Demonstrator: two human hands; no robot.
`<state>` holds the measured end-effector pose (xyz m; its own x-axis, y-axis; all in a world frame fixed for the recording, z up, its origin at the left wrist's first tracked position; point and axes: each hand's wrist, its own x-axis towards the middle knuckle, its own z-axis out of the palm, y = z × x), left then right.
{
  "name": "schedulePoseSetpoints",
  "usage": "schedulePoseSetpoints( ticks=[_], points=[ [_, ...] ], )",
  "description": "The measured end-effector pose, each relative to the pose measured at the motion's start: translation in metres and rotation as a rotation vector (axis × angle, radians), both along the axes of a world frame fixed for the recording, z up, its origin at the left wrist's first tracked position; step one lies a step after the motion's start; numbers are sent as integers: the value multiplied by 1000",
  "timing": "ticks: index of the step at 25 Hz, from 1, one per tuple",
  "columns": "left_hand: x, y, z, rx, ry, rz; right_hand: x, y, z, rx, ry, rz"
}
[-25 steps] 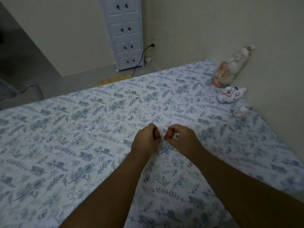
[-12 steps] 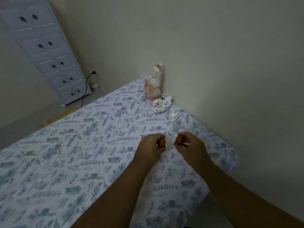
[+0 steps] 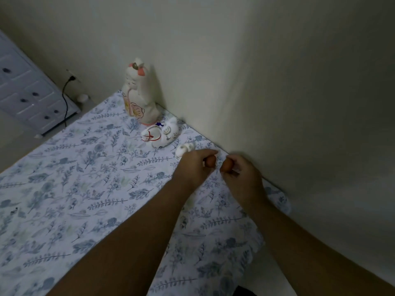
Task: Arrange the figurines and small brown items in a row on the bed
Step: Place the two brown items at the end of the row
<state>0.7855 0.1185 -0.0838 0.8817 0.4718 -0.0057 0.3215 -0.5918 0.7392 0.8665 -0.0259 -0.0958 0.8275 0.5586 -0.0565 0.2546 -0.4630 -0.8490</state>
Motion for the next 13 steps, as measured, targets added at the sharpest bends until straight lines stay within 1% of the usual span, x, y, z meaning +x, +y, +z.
schedulePoseSetpoints(
  ticks=[5,8,11,13],
  points=[
    [2,4,-10,-52,18,12,1,3,-11,-64,23,32],
    [4,1,-13,-132,-9,52,0,5,-11,-63,74,24],
    [3,-5,-17,-122,-42,122,0,7,-13,-113,44,-3],
    [3,-7,-18,-101,-56,153,1,6,-14,-131,61,-7]
  ],
)
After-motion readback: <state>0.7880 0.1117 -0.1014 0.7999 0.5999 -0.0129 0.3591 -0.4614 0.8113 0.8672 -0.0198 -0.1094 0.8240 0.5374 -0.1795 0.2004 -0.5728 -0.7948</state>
